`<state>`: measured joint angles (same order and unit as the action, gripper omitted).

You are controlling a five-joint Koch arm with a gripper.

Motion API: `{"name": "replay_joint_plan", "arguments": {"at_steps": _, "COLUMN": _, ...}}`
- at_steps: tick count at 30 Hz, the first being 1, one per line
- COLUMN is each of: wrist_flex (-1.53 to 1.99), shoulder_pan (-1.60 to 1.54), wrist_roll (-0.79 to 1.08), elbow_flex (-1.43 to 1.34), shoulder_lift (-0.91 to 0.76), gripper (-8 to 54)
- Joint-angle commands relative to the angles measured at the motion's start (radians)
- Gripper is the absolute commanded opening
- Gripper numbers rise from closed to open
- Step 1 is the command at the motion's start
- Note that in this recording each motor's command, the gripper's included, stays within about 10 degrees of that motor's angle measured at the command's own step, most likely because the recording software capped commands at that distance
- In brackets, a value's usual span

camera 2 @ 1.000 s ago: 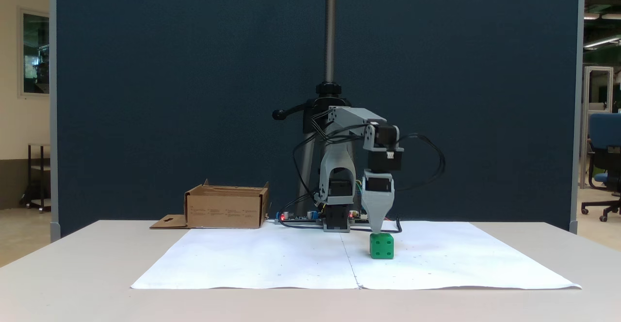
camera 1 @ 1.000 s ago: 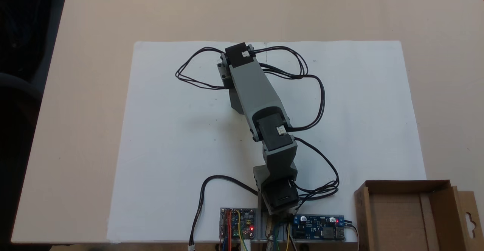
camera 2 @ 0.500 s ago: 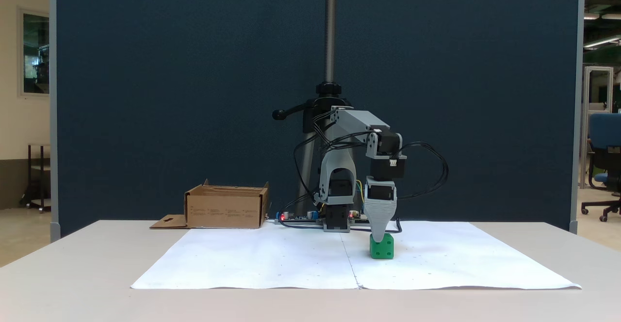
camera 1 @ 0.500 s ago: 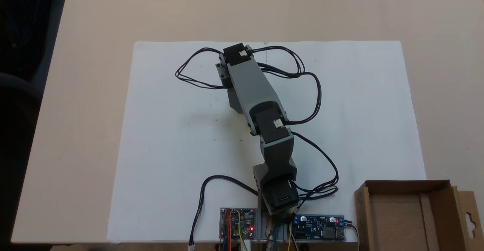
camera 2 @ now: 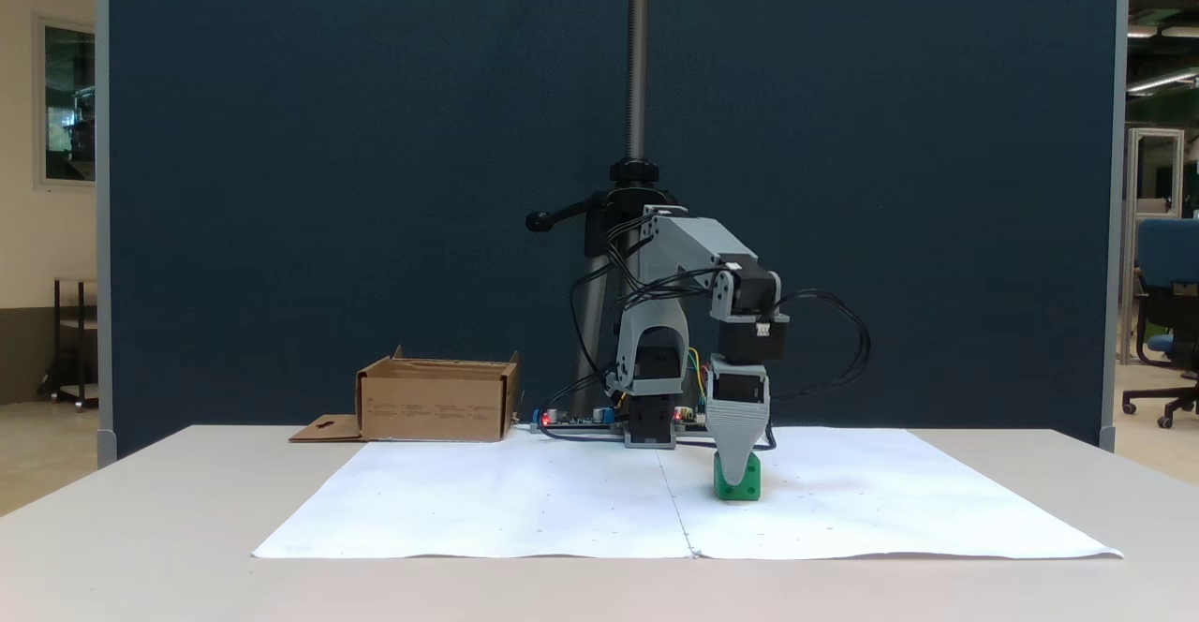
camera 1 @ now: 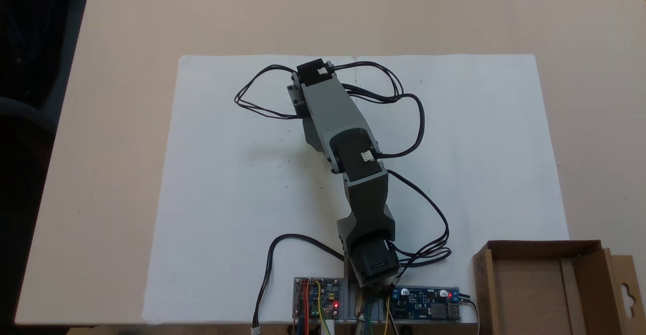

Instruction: Grasp a green dice and put it in the bin.

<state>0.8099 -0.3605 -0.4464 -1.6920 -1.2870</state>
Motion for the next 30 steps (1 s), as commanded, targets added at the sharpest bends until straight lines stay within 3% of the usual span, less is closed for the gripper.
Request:
{"name": "replay_joint_plan", "arguments": {"at_steps": 1, "wrist_flex": -0.031, "shoulder_pan": -0.020, "wrist_roll": -0.075, "elbow_flex": 0.051, "shoulder_lift": -0.012, "gripper": 43.6}}
{"name": "replay_joint_plan", "arguments": {"at_steps": 20, "wrist_flex": -0.060, "shoulder_pan": -0.021, "wrist_roll": -0.086, "elbow_flex": 0.055, "shoulder_lift": 0.035, "gripper": 43.2}}
{"name": "replay_joint_plan", "arguments": {"at_steps": 30, "wrist_flex": -0.058, "shoulder_pan": -0.021, "wrist_roll": -0.086, "elbow_flex": 0.064, "shoulder_lift": 0.051, "gripper": 38.9}}
